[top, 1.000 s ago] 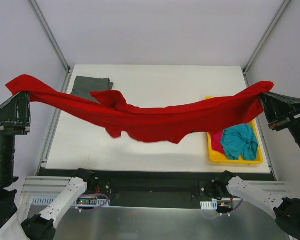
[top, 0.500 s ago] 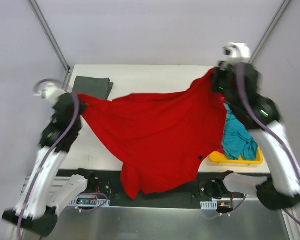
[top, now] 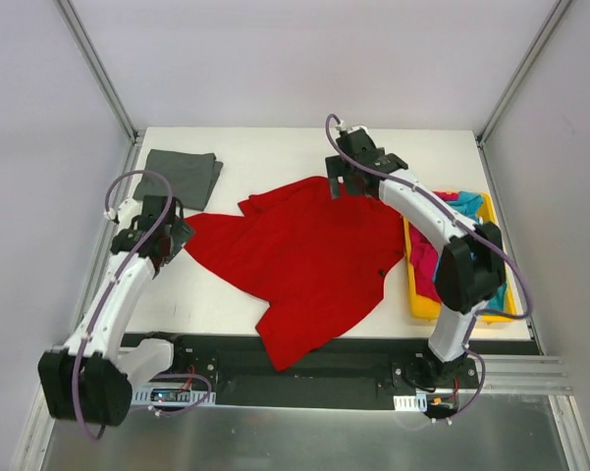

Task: Fold and stack the t-shirts
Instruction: Flatten out the tshirt

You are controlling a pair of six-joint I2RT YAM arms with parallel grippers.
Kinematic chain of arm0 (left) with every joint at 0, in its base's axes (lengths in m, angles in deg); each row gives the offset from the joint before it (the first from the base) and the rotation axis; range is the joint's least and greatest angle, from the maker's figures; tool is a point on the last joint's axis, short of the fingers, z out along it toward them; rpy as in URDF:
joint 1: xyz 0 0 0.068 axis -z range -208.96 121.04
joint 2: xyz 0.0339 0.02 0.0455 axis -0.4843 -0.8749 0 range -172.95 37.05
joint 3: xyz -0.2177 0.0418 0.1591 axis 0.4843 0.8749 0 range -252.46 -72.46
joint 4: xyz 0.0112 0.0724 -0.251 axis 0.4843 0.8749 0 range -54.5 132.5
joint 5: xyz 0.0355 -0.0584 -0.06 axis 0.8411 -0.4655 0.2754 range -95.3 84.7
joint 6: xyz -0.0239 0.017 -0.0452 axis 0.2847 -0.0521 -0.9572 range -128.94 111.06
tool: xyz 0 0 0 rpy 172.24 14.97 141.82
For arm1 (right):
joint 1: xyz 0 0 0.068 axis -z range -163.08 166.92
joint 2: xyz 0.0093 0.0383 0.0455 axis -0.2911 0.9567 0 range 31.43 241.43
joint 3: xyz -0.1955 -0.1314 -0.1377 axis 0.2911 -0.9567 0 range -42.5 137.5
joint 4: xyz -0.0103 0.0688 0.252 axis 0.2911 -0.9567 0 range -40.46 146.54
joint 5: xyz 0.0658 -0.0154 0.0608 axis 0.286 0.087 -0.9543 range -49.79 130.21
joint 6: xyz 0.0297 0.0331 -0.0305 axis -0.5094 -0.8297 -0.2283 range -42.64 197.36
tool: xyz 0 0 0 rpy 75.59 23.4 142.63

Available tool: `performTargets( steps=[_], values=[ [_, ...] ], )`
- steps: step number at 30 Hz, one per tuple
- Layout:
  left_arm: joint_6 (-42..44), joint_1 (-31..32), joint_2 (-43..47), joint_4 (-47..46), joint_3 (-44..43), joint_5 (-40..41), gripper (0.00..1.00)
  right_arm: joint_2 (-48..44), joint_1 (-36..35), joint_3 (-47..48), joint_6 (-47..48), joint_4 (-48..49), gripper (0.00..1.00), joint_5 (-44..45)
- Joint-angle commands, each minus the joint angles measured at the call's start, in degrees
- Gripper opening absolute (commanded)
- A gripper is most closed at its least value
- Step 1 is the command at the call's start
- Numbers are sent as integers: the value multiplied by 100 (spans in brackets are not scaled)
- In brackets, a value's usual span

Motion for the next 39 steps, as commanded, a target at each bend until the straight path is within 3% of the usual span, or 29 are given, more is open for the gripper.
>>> performTargets(
  steps=[1, 5, 11, 19, 25, 31, 35, 39],
  values=[
    [131, 6, 944, -67, 73, -590, 99, -1240, -595, 40, -175, -467, 96, 585],
    [562, 6, 1437, -269, 223, -1469, 99, -1819, -1411, -968, -1053, -1075, 96, -64],
    [581, 6, 2070, -498, 724, -1796, 99, -2129, -2854, -2886, -2415, 285, 96, -847],
    [502, 6, 2369, -727, 1172, -1990, 99, -1655, -3084, -3819, -3138, 894, 96, -584],
    [511, 6, 2255, -753, 1199, -2025, 99, -1373, -2558, -4091, -3104, 832, 96, -636],
    [423, 6, 2106, -771, 1243, -1937, 99, -978, -1294, -3812, -2568, 534, 96, -907],
    [318, 6, 1913, -753, 1313, -1849, 99, -399, -432, -3005, -2103, 227, 96, -1321],
    [212, 6, 1685, -771, 1409, -1875, 99, 296, 176, -1828, -1759, -388, 96, -1112]
  ],
)
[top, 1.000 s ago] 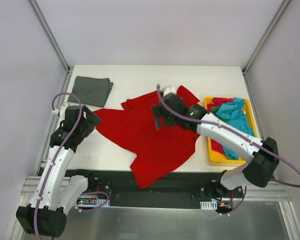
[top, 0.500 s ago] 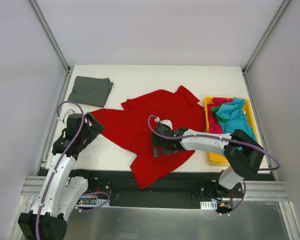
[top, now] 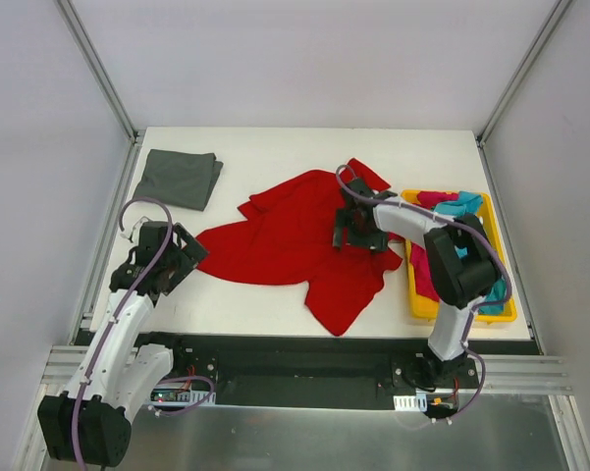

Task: Fold and stack the t-shirts
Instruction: Flatten out the tshirt

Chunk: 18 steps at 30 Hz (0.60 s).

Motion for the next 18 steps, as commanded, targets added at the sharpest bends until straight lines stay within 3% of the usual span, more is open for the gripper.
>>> performTargets(
  steps=[1, 10, 13, 16, 18],
  values=[
    [-153, 6, -215, -67, 148, 35, 99, 830, 550, 1168, 558, -887, 96, 49],
    [-329, 6, -1068, -172, 210, 360, 98, 1254, 1078, 3114, 1366, -1293, 96, 586],
    [-277, 6, -1366, -540, 219, 448, 94, 588, 929, 2659, 1595, -1031, 96, 603],
    [-277, -12, -1735, -866, 158, 344, 89, -413, 631, 1615, 1587, -504, 96, 823],
    [-242, -12, -1964, -1156, 158, 37, 80, -1230, 394, 877, 1491, -231, 96, 981]
  ],
)
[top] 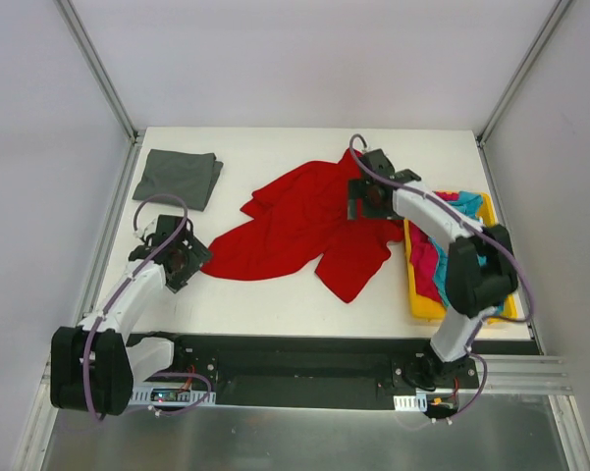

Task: Fold and stack the t-shirts
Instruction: Flatten out the tshirt

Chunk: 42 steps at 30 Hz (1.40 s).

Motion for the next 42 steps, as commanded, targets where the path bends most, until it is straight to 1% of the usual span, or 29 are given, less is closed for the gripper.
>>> performTargets(
  steps=[1, 2, 4, 6, 7, 9, 12, 14, 18, 20, 22, 24, 29, 31, 35, 38, 40, 42],
  values=[
    [-29, -9, -517, -650, -21, -170, 76, -1860, -542, -1304, -30, 386, 96, 500],
    [-29, -9, -632, -641, -56, -101, 71, -2290, -630, -1743, -136, 509, 96, 588],
    [5, -9, -869, -650, -127, 31, 66, -3116, -719, -2534, -426, 790, 96, 624],
    [155, -27, -1063, -650, -250, 32, 57, -3907, -737, -3264, -611, 1123, 96, 493],
    [173, -27, -1125, -659, -285, 23, 55, -4294, -728, -3634, -586, 1378, 96, 379],
    [164, -27, -1257, -668, -294, 119, 54, -4990, -719, -4198, -594, 1617, 96, 264],
    [111, -36, -1424, -685, -294, 322, 54, -5649, -728, -4550, -717, 1478, 96, 150],
    [164, -36, -1555, -755, -346, 208, 52, -5992, -728, -4735, -831, 1390, 96, 2],
    [199, -44, -1723, -808, -478, 242, 52, -6511, -728, -5069, -1130, 1117, 96, -499],
    [208, -44, -1819, -843, -531, 217, 49, -6757, -728, -5306, -1297, 1108, 96, -632],
    [217, -44, -1968, -904, -558, 120, 46, -6960, -719, -5500, -1446, 1047, 96, -711],
    [234, -44, -2109, -975, -566, -3, 38, -7171, -728, -5623, -1534, 959, 96, -747],
    [287, -44, -2513, -1063, -602, -223, 25, -7435, -728, -5755, -1675, 686, 96, -668],
    [304, -44, -2584, -1098, -584, -249, 0, -7453, -719, -5755, -1710, 598, 96, -685],
    [410, -44, -2523, -1212, -479, -390, 0, -7287, -728, -5738, -1746, 502, 96, -878],
    [445, -44, -2217, -1318, -277, -355, 0, -6980, -911, -5598, -1763, 344, 96, -896],
    [471, -44, -1883, -1379, -137, -381, 0, -6681, -1297, -5466, -1824, 326, 97, -695],
    [489, -44, -1602, -1432, 4, -390, 0, -6312, -2060, -5291, -1965, 352, 97, -318]
  ],
)
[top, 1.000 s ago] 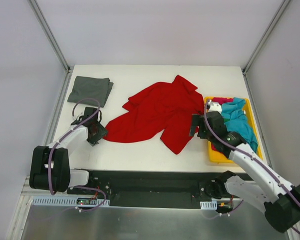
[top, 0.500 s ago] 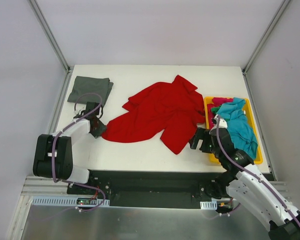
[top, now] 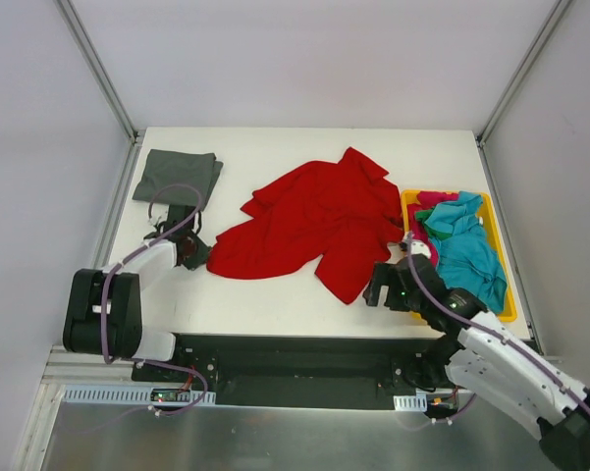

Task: Fold and stack the t-shirts
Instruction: Flatten out the tshirt

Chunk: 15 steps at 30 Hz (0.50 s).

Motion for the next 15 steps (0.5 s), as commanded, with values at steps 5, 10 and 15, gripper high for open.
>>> performTargets(
  steps=[5, 10, 15],
  values=[
    [231, -40, 1093, 154, 710, -42, 0, 2099, -2246, 1213, -609, 16, 96, 1173],
    [258, -40, 1585, 145, 912, -25, 0, 3830, -2731, 2425, -942, -861, 96, 2087],
    [214, -40, 1815, 119, 1070, 186, 0, 4825, -2740, 3069, -1655, -1514, 99, 2195]
  ],
)
